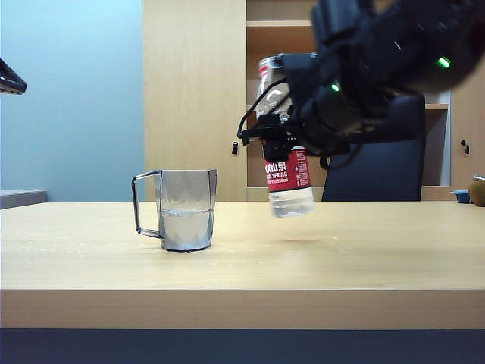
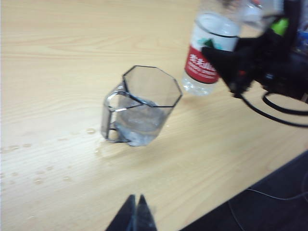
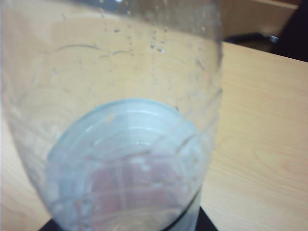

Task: Pick up the mineral water bottle on the table and pour water into the mug until it's half full.

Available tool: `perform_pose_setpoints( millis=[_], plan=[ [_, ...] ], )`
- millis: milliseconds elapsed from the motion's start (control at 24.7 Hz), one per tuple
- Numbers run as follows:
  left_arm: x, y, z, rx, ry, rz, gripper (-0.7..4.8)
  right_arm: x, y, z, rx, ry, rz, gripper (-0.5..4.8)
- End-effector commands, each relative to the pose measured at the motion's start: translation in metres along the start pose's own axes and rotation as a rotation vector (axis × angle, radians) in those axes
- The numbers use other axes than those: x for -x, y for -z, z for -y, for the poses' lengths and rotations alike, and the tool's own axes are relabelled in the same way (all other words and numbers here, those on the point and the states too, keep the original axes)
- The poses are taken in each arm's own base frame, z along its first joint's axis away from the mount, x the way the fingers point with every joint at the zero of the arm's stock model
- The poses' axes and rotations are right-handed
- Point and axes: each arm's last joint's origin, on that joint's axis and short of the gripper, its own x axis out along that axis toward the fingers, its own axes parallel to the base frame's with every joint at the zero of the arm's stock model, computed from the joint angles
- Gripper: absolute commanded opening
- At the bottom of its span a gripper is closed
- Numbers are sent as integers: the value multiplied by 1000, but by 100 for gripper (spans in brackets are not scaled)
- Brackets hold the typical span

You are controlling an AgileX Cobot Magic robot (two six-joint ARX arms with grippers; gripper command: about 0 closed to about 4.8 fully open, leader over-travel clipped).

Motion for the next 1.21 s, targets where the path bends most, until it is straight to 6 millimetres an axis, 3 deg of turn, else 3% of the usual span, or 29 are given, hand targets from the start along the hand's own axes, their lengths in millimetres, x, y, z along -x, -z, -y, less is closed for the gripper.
perform_pose_setpoints(
  millis=[40,121,243,324,405,526,728,850,1012,1052,1092,1133,1173,1214],
  plan=[
    [0,-2,-1,-38,-28,13,-2,4,6,2,-78,-29,131,256],
    [0,-1,-1,-37,-50,13,-2,6,19,1,-85,-45,153,265],
    [0,0,-3,36,-108,18,-2,6,33,0,-89,-69,175,404],
    [0,0,-6,101,-185,29,-2,6,39,0,-85,-69,163,407],
    [1,-1,-8,105,-268,45,-2,7,40,0,-84,-69,159,479],
    [2,-6,-10,94,-347,98,-2,10,42,1,-83,-59,155,479],
    [28,-16,5,31,-425,296,-2,40,42,9,-80,-31,144,479],
    [46,-2,14,-9,-502,405,-2,75,47,19,-85,-35,150,479],
    [49,27,15,-22,-497,442,-2,116,50,22,-119,-76,187,479],
    [47,33,14,-21,-497,438,-2,122,50,22,-124,-85,192,405],
    [45,43,11,-19,-499,433,-2,135,49,19,-131,-120,216,240],
    [43,47,10,-18,-500,429,-2,141,47,16,-135,-140,231,183],
    [41,56,7,-15,-501,419,-2,153,42,11,-145,-183,267,88],
    [39,59,6,-15,-501,417,-2,158,40,8,-150,-203,284,56]
  ],
)
